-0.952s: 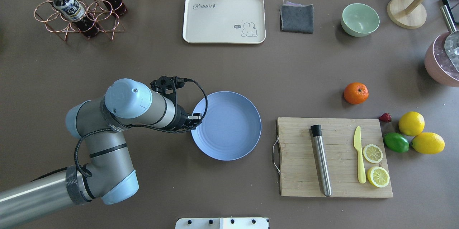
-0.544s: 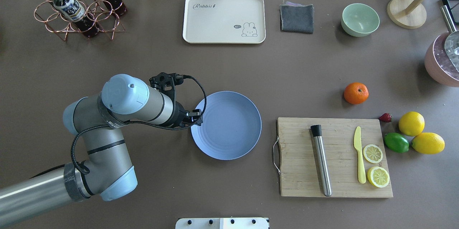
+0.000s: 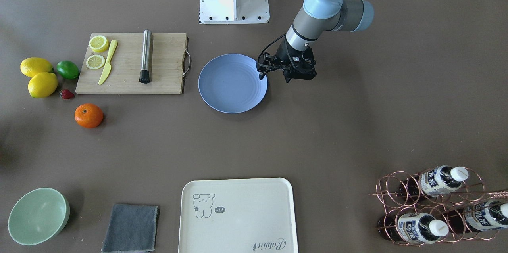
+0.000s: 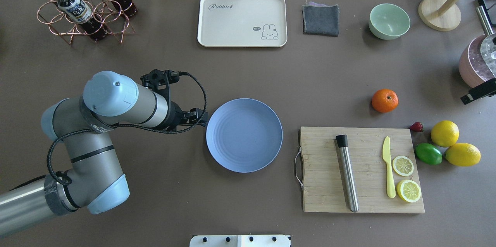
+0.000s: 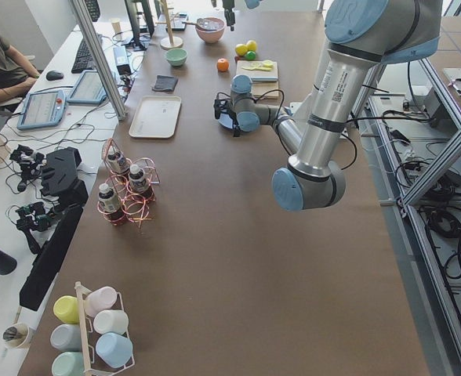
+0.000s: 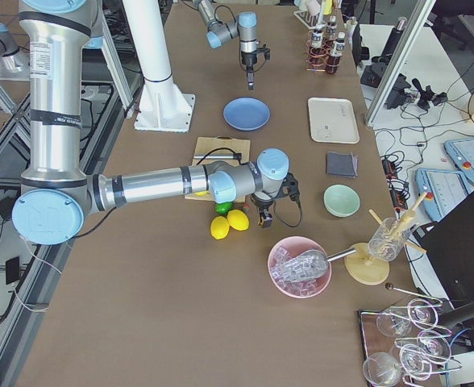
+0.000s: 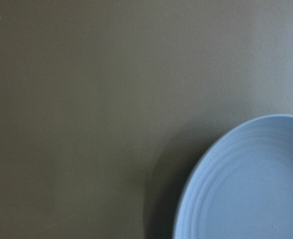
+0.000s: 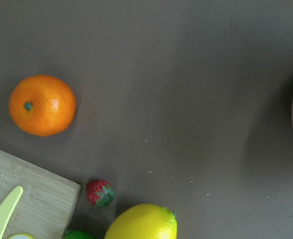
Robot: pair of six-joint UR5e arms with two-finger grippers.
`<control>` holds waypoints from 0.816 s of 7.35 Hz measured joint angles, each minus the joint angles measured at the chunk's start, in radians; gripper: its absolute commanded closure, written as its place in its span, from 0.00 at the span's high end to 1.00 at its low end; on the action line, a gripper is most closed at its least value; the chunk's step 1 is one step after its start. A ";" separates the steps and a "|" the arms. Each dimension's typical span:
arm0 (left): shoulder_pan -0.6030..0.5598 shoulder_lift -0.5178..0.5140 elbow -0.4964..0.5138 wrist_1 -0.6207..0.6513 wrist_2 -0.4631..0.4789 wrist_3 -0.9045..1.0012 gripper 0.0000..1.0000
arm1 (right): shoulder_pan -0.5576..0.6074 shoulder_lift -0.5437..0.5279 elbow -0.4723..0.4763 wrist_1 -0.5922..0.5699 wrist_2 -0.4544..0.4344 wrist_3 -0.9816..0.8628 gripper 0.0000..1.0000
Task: Pick orange to plate
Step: 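Reach the right gripper down and close on the orange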
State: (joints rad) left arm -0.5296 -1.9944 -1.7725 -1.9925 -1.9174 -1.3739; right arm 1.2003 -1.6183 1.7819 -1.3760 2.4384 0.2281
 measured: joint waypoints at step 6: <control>-0.025 0.014 -0.008 0.009 -0.003 0.005 0.97 | -0.308 0.146 -0.080 0.234 -0.256 0.471 1.00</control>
State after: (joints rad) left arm -0.5544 -1.9799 -1.7801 -1.9835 -1.9201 -1.3686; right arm 0.8919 -1.4720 1.7020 -1.1418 2.1825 0.6987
